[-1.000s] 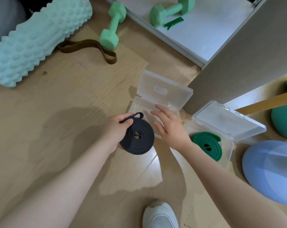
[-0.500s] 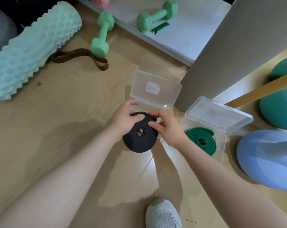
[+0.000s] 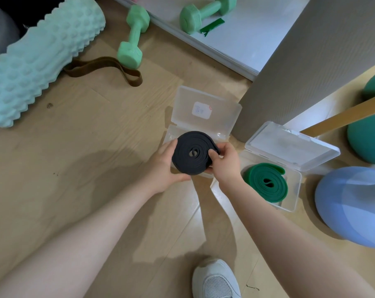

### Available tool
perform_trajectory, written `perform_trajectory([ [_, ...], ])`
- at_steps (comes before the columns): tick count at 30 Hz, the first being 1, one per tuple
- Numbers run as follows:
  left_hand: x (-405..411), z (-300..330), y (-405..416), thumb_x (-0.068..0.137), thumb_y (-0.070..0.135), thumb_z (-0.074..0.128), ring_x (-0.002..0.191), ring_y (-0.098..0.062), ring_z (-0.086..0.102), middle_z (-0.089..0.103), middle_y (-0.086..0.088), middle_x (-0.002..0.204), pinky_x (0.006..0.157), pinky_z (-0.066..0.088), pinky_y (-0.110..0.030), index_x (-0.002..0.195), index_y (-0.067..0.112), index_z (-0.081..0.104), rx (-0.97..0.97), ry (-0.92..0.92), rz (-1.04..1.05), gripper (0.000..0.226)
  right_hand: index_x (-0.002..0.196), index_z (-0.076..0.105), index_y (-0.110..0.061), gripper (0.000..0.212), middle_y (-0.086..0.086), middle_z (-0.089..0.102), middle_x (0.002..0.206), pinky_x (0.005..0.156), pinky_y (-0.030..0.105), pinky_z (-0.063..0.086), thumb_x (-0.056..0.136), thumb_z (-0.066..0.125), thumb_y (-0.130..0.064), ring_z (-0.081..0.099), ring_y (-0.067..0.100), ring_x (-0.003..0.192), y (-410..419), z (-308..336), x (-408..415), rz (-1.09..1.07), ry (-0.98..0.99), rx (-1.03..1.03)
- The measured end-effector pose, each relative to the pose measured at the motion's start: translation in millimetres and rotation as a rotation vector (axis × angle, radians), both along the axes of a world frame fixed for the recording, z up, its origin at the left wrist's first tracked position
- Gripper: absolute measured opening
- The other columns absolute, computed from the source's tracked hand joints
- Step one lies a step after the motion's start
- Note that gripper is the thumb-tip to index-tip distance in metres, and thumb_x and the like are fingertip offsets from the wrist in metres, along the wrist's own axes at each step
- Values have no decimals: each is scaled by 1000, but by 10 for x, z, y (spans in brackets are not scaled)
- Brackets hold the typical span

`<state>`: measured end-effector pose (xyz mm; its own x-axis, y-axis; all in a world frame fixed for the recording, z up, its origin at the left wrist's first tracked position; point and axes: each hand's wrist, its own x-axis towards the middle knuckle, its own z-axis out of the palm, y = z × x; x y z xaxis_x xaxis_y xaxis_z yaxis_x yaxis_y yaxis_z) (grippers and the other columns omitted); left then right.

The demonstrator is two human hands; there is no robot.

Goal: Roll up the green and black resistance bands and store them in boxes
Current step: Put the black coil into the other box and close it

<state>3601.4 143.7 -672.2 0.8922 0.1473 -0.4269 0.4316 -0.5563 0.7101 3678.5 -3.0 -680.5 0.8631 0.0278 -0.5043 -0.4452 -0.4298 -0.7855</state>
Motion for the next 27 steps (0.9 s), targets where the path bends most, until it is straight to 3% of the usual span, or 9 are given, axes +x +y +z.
perform_trajectory([
  [2, 91, -15, -54, 68, 35, 79, 139, -13, 23, 16, 5, 154, 111, 21, -27, 147, 18, 13, 68, -43, 22, 104, 81, 48, -26, 12, 5, 60, 94, 81, 53, 52, 86, 57, -21, 62, 32, 92, 46, -65, -10, -25, 40, -7],
  [5, 247, -42, -53, 64, 35, 80, 135, -20, 29, 25, 0, 149, 108, 30, -33, 145, 17, 20, 182, -65, -8, 103, 87, 46, -18, 11, 4, 58, 93, 83, 45, 50, 88, 56, -21, 59, 27, 92, 95, -51, -16, -2, 24, -75],
  [9, 408, -12, 47, 68, 38, 76, 137, -19, 23, 23, 0, 150, 108, 26, -31, 146, 16, 14, 315, -45, -198, 102, 103, 46, -6, 24, 5, 54, 87, 67, 33, 40, 92, 53, -26, 53, 24, 82, 60, 47, 92, 266, -63, -335],
  [14, 528, -10, 173, 70, 37, 73, 138, -15, 22, 23, 6, 150, 108, 23, -27, 146, 19, 17, 288, -30, -346, 96, 129, 35, -11, 44, 14, 59, 114, 78, 39, 47, 92, 52, -28, 58, 34, 101, -4, 117, 155, 489, -32, -405],
  [20, 615, -9, 223, 71, 33, 71, 139, -12, 17, 19, 8, 151, 111, 22, -28, 146, 20, 17, 211, 31, -443, 93, 119, 37, -7, 38, 16, 59, 109, 70, 37, 46, 90, 52, -26, 58, 34, 95, 41, 120, 148, 561, -12, -490],
  [25, 768, 73, 276, 71, 27, 71, 135, -14, 25, 27, 4, 148, 108, 28, -28, 143, 18, 24, 230, 63, -550, 87, 125, 38, 0, 55, 17, 44, 128, 76, 32, 42, 86, 59, -33, 52, 32, 108, 101, 87, 184, 589, 34, -487],
  [27, 809, 82, 296, 71, 27, 71, 134, -14, 26, 28, 4, 147, 107, 29, -28, 143, 18, 25, 233, 73, -589, 85, 122, 41, 0, 55, 17, 46, 123, 72, 30, 40, 83, 62, -32, 52, 31, 105, 95, 75, 227, 593, 54, -473],
])
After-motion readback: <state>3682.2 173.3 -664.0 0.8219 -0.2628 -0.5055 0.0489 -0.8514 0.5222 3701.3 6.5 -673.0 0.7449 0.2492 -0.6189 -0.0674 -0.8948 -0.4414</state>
